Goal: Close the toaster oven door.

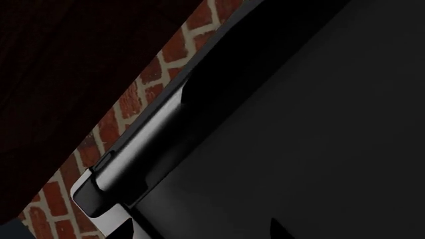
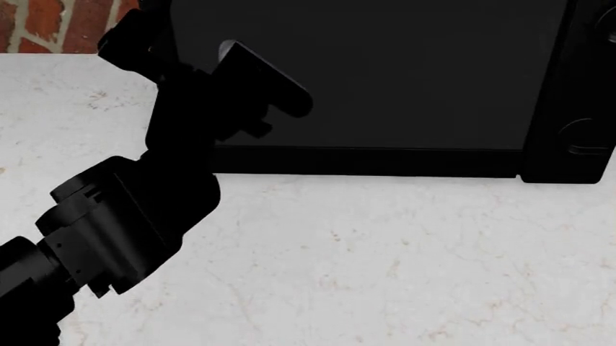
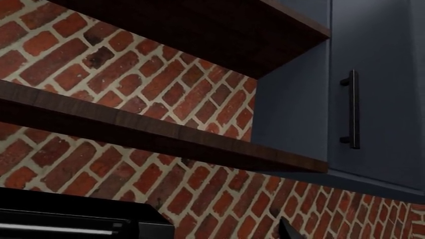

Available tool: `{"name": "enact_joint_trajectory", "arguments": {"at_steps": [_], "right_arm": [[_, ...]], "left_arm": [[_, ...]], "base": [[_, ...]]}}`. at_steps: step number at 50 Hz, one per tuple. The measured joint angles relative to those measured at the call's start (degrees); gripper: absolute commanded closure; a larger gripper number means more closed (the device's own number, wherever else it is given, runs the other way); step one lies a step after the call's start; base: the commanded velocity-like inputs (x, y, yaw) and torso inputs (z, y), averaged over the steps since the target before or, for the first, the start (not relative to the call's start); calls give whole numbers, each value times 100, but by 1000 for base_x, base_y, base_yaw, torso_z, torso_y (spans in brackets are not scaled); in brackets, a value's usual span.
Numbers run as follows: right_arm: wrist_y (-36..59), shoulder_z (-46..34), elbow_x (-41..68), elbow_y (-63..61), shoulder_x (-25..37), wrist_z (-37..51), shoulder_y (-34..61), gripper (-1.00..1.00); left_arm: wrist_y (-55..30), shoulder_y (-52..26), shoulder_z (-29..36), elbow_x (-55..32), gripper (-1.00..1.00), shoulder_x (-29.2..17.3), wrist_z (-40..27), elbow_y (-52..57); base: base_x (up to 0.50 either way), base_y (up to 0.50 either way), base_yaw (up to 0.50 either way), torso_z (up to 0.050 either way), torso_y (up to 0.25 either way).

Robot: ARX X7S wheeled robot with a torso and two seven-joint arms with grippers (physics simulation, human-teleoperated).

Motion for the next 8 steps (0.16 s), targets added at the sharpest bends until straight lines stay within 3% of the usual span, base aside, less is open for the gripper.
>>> {"name": "enact_joint_trajectory", "arguments": {"at_steps": [8], "right_arm": [[-64, 130, -30, -1, -67, -36, -186, -100]], "left_arm": [[-131, -117, 288, -236, -100, 0, 0, 46]], "base": [[26, -4, -9, 1, 0]]}}
